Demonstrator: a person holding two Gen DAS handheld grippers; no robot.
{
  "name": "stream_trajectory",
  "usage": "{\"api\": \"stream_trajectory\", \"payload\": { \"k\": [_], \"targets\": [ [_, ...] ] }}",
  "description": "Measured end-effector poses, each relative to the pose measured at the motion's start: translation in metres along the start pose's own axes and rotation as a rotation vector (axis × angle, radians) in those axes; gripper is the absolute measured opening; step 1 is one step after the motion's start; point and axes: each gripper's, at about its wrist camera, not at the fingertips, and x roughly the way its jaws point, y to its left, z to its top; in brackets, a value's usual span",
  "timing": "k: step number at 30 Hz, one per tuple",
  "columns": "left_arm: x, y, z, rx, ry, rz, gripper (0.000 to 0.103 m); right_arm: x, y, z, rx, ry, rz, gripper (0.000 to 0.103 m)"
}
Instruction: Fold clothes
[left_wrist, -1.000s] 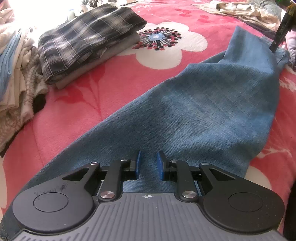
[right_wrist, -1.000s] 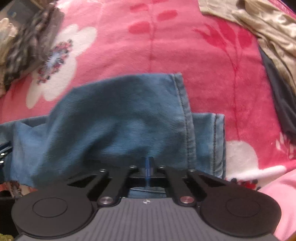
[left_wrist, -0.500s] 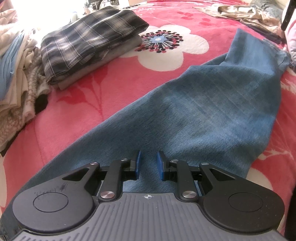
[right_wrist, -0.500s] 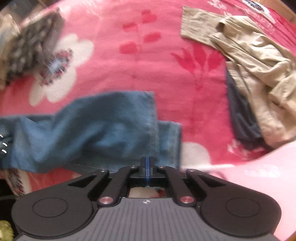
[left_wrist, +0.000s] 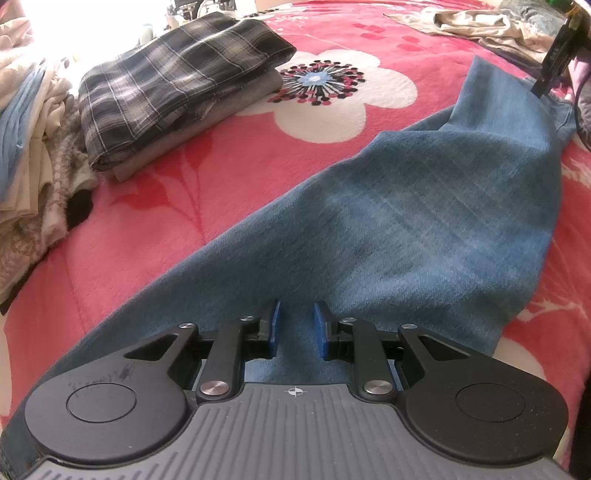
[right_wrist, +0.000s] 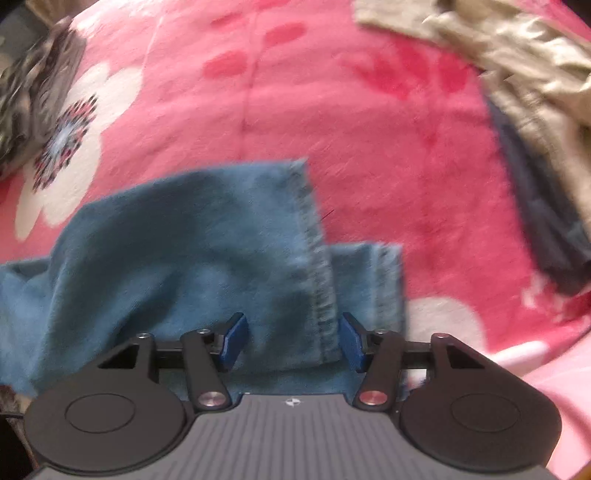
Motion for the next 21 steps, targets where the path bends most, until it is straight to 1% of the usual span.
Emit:
{"api": "stream_trajectory", "payload": {
  "k": [1, 2, 3, 4, 6, 8, 10, 13, 15, 19, 21],
  "targets": [
    [0.0, 0.0, 0.0, 0.0, 0.0, 0.0, 0.02, 0.003, 0.001, -0.001, -0.011, 0.012, 0.007, 0.064],
    [0.001, 0.0, 0.0, 0.001, 0.0, 0.0, 0.02, 0.003, 0.004, -0.002, -0.034, 0.015, 0.0, 0.063],
    [0.001, 0.0, 0.0, 0.0, 0.0, 0.001, 0.02, 0.003, 0.006, -0.002, -0.051, 0.018, -0.005, 0.054],
    [0.001, 0.0, 0.001, -0.001, 0.0, 0.001, 0.02, 0.001, 0.007, -0.002, -0.055, 0.021, 0.009, 0.042],
    [0.002, 0.0, 0.001, 0.0, -0.002, 0.003, 0.02, -0.003, 0.009, -0.003, -0.043, 0.023, 0.042, 0.024],
    [0.002, 0.0, 0.001, 0.0, -0.004, 0.006, 0.02, -0.011, 0.018, -0.005, -0.077, 0.005, 0.023, 0.023],
    [0.003, -0.001, 0.001, 0.001, -0.005, 0.008, 0.02, -0.023, 0.022, -0.005, -0.088, -0.014, 0.022, 0.022],
    [0.003, 0.001, 0.001, 0.002, -0.006, 0.004, 0.02, -0.052, 0.021, -0.005, -0.081, -0.04, 0.033, 0.022],
    [0.003, 0.001, 0.001, 0.008, -0.009, -0.001, 0.02, -0.072, 0.016, -0.006, -0.076, -0.039, 0.03, 0.022],
    [0.003, 0.002, 0.0, 0.022, -0.014, -0.008, 0.02, -0.094, 0.002, -0.003, -0.054, -0.008, 0.003, 0.022],
    [0.003, 0.002, 0.0, 0.029, -0.015, -0.008, 0.02, -0.092, -0.005, -0.006, -0.046, 0.038, -0.004, 0.021]
  ]
}}
